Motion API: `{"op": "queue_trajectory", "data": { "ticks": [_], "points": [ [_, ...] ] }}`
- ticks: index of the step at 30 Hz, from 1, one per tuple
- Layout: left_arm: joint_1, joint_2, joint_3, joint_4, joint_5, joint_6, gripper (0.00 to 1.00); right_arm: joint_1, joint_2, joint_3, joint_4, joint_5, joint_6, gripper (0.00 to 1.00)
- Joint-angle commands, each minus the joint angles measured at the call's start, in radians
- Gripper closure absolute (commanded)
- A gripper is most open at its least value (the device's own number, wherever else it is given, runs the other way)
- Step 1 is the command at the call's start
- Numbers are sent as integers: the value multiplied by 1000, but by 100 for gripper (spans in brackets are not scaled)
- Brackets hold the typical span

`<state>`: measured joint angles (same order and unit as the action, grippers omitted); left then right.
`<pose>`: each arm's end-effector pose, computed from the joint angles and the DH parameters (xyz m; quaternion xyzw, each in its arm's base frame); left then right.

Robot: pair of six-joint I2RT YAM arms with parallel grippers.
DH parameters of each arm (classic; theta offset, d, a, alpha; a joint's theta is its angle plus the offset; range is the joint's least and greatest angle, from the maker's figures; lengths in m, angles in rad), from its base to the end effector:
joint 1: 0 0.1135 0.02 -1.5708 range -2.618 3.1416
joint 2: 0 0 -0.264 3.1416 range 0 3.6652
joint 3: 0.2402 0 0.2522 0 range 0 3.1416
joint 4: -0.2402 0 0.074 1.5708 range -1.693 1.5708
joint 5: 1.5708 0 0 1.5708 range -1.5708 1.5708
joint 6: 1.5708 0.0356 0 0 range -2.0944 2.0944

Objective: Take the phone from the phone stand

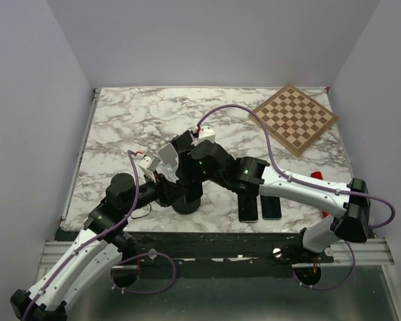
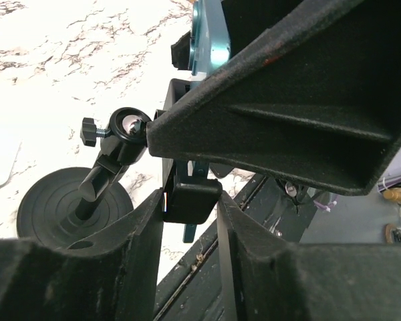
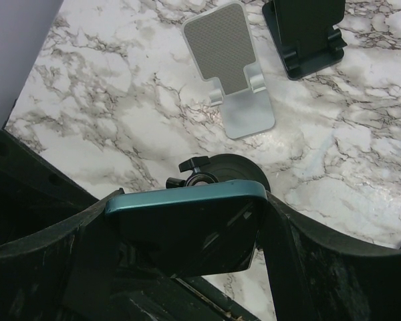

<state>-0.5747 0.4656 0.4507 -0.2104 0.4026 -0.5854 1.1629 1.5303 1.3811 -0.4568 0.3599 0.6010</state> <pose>0.1049 -0.0845 0.2645 0.1205 0.7670 -0.4654 0.4250 0.1498 0.3151 0.3391 -0.1619 0.8604 0.2516 0.4125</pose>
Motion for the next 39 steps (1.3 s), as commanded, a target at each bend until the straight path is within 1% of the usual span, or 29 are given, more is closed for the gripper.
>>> {"op": "queue_trajectory", "data": {
  "ticks": [1, 3, 5, 7, 9, 10, 11, 13, 16, 20, 25, 28, 30, 35, 39],
  "points": [
    [-11, 7, 34, 71, -9, 4, 63, -8, 28, 4, -5, -24, 9, 99],
    [-12, -1, 30, 75, 4, 7, 70, -6, 25, -3, -10, -1, 7, 99],
    [-12, -9, 21, 78, 10, 7, 74, -8, 14, -20, -2, 17, -6, 99],
    [-12, -18, 9, 89, 21, 4, 81, -7, -5, -46, 26, 23, -26, 99],
    [-12, -20, 0, 99, 32, 2, 90, -8, -22, -72, 53, 25, -43, 99],
    [-13, -20, -6, 103, 37, 1, 92, -8, -27, -85, 65, 20, -54, 99],
    [-11, -22, -9, 104, 40, 0, 97, -11, -32, -98, 86, 7, -74, 99],
    [-12, -25, -16, 108, 47, -1, 100, -19, -40, -122, 110, -21, -98, 99],
    [-12, -28, -24, 113, 73, 4, 100, -43, -55, -157, 139, -60, -114, 99],
    [-12, -33, -34, 117, 92, 2, 100, -68, -99, -224, 233, -156, -159, 99],
    [-12, -35, -27, 84, 83, 13, 100, -89, -112, -239, 259, -241, -215, 99],
    [-13, -36, -23, 59, 58, 13, 100, -89, -108, -240, 261, -260, -244, 99],
    [-13, -37, -25, 61, 60, 8, 100, -90, -108, -243, 257, -243, -256, 99],
    [-12, -47, -35, 62, 61, -2, 100, -105, -113, -273, 290, -273, -323, 99],
    [-12, -60, -35, 33, 16, -13, 100, -116, -128, -301, 318, -293, -350, 100]
  ]
}}
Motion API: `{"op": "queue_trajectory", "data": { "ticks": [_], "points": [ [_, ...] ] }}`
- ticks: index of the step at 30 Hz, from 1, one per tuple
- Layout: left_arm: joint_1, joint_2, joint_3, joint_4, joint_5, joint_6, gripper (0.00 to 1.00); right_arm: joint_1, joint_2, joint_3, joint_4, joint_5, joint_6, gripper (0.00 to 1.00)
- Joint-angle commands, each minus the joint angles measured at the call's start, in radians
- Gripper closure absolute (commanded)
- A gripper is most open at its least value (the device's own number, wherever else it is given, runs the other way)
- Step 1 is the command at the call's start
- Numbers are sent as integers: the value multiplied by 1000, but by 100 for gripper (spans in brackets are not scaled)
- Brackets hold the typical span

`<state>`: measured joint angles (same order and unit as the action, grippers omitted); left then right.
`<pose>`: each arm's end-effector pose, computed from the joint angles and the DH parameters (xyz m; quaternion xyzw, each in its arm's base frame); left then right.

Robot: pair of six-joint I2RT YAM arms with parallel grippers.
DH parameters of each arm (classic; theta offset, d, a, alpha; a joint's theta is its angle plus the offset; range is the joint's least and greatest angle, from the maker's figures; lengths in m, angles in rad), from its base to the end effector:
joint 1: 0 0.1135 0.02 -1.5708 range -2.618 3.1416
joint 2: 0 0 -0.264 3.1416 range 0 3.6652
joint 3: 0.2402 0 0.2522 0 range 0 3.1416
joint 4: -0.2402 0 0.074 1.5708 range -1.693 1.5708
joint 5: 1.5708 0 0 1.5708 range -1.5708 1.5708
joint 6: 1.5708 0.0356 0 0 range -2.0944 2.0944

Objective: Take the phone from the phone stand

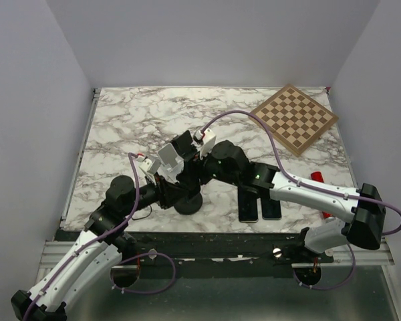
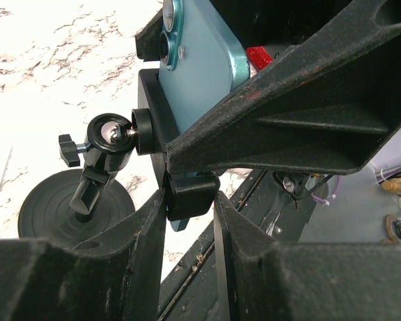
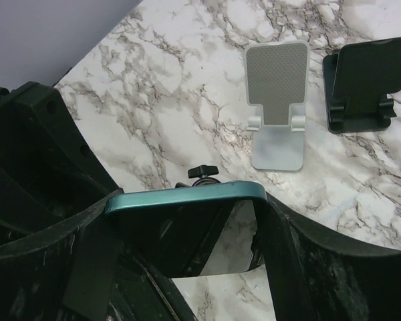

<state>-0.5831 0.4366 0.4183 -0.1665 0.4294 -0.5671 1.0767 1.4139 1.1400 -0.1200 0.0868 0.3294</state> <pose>0.1015 -0.0847 0.2611 0.1421 0.7506 -0.4770 0.4346 0.1601 0.2907 0.3237 -0.2809 0.7825 0.3310 0.4464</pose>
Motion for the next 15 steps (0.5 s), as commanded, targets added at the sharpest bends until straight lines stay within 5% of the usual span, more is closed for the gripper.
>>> {"op": "queue_trajectory", "data": {
  "ticks": [1, 11, 15],
  "points": [
    [-4, -37, -5, -16, -26, -35, 100, -34, -24, -72, 0, -38, -81, 99],
    [-1, -47, -18, -57, -99, -34, 100, -93, -58, -127, 69, -223, -80, 99],
    [-2, -58, -23, -27, -81, -28, 100, -91, -44, -92, 61, -178, -18, 99]
  ]
}}
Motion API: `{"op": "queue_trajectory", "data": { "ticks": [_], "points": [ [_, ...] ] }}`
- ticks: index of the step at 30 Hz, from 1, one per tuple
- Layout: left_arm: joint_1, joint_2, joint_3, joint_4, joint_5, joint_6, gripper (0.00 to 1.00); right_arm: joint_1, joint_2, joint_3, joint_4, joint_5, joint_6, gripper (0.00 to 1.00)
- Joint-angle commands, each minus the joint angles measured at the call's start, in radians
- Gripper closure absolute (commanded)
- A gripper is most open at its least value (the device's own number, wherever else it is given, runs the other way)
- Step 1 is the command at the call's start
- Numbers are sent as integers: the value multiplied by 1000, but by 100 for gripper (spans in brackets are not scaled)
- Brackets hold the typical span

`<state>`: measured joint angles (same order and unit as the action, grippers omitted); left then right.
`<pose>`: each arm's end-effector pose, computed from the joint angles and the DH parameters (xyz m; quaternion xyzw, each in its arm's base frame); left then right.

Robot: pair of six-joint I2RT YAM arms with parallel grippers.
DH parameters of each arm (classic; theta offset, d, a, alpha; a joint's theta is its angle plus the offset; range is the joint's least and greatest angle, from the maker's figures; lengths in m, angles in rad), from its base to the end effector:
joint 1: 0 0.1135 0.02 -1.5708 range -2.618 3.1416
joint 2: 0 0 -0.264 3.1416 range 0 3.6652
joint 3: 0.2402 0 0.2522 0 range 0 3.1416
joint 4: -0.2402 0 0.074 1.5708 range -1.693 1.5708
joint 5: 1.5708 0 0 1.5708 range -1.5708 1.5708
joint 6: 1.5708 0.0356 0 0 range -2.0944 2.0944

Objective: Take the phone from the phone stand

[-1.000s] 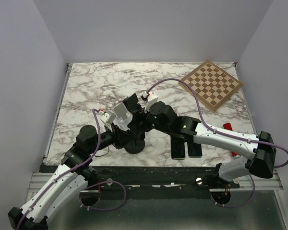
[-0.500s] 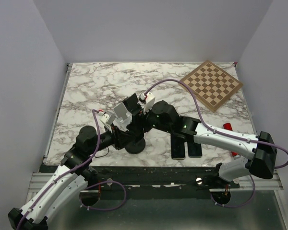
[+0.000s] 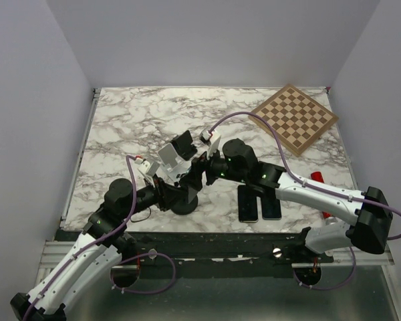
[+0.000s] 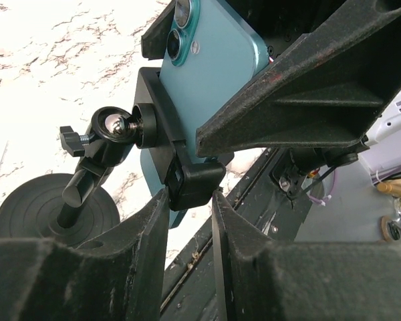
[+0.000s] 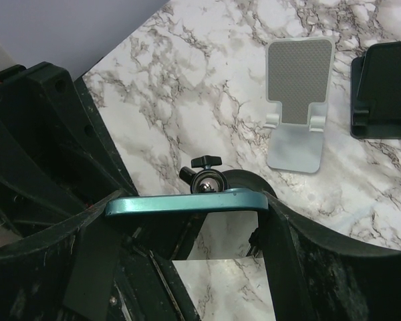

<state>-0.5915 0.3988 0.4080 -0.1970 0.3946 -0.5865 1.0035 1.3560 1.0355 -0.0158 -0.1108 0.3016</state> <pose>0.0970 -0.0817 0.2583 0.1269 0.7550 -0.4729 0.4361 0.1678 0.2706 0.3151 -0.3100 0.7536 0.3868 0.4318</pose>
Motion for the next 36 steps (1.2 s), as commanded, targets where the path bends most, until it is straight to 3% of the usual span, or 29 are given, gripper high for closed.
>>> {"op": "queue_trajectory", "data": {
  "ticks": [1, 5, 9, 10, 19, 24, 31, 34, 36],
  "points": [
    [5, -27, -12, 7, -48, -7, 100, -7, 24, 36, -65, 69, 47, 99],
    [5, -41, -4, 14, -67, 1, 95, 83, 88, 119, -145, 286, 151, 99],
    [3, -22, 13, 13, -101, 2, 65, 143, 146, 176, -206, 416, 250, 99],
    [2, -19, 19, 7, -121, 4, 61, 151, 151, 186, -216, 432, 263, 99],
    [2, -7, 30, 20, -138, 12, 45, 174, 180, 235, -274, 458, 303, 99],
    [1, 1, 32, 36, -132, 13, 48, 182, 182, 236, -274, 460, 297, 99],
    [1, -1, 14, 25, -92, 18, 87, 182, 154, 239, -288, 511, 302, 99],
    [2, -15, -2, 34, -56, 13, 100, 182, 135, 221, -298, 563, 275, 99],
    [1, -21, -10, 40, -20, 6, 100, 181, 108, 176, -263, 615, 205, 99]
  ]
}}
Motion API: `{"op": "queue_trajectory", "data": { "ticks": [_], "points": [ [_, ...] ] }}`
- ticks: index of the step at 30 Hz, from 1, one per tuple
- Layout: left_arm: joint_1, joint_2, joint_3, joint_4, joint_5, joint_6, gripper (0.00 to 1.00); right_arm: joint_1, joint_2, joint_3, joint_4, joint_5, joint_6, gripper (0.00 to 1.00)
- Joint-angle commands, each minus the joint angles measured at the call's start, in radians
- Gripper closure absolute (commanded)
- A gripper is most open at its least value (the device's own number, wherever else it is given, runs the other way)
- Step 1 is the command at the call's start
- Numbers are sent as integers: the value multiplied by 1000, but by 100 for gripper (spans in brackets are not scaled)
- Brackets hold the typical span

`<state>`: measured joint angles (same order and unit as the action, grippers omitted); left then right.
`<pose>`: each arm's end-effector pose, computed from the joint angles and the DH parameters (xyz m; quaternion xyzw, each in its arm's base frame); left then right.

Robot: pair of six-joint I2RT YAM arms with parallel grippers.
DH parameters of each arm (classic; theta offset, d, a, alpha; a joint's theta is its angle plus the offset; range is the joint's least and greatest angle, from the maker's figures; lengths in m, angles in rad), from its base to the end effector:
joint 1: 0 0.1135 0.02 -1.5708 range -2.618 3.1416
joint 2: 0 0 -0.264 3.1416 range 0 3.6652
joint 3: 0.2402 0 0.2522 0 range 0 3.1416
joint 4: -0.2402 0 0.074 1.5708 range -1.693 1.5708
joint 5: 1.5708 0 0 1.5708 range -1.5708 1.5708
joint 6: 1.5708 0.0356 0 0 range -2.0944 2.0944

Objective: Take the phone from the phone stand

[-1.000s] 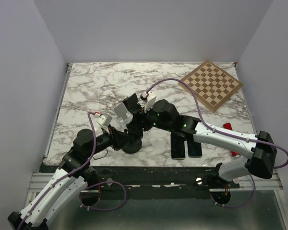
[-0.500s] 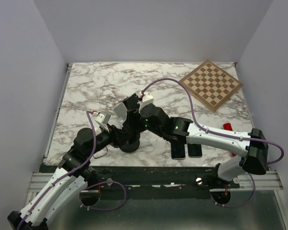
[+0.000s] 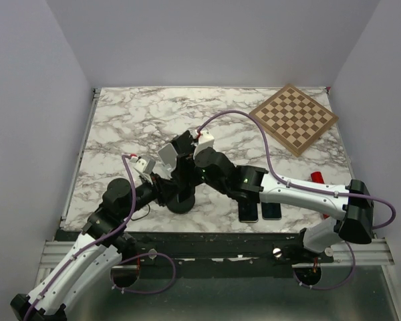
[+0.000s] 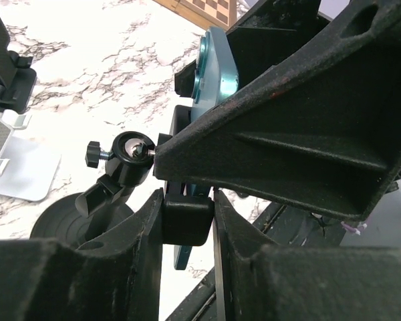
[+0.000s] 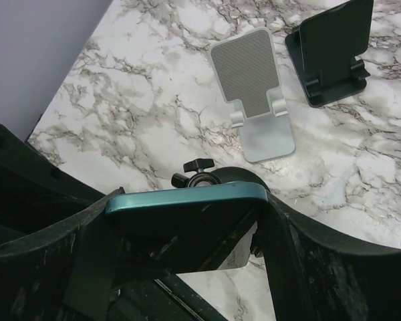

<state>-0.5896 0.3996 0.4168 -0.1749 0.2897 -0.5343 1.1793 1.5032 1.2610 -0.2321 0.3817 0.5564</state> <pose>0.1003 -0.0793 0.2634 0.1145 0.7498 -0.4352 0.4851 0.1457 0.3181 0.3275 -0.1627 0.8279 0.2858 0.4543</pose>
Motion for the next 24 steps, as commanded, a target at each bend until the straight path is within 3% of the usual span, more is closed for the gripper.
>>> {"op": "queue_trajectory", "data": {
  "ticks": [1, 10, 14, 24],
  "points": [
    [0, -25, -24, 22, 93, -50, 100, -3, -56, -77, -28, 142, -85, 99],
    [-1, -57, -83, 60, 121, -82, 100, -81, -132, -186, 63, 236, -206, 99],
    [-1, -42, -81, 84, 165, -85, 100, -104, -198, -293, 215, 75, -353, 99],
    [0, 11, -82, 141, 226, -85, 100, -189, -136, -172, 143, -431, -442, 99]
  ]
}}
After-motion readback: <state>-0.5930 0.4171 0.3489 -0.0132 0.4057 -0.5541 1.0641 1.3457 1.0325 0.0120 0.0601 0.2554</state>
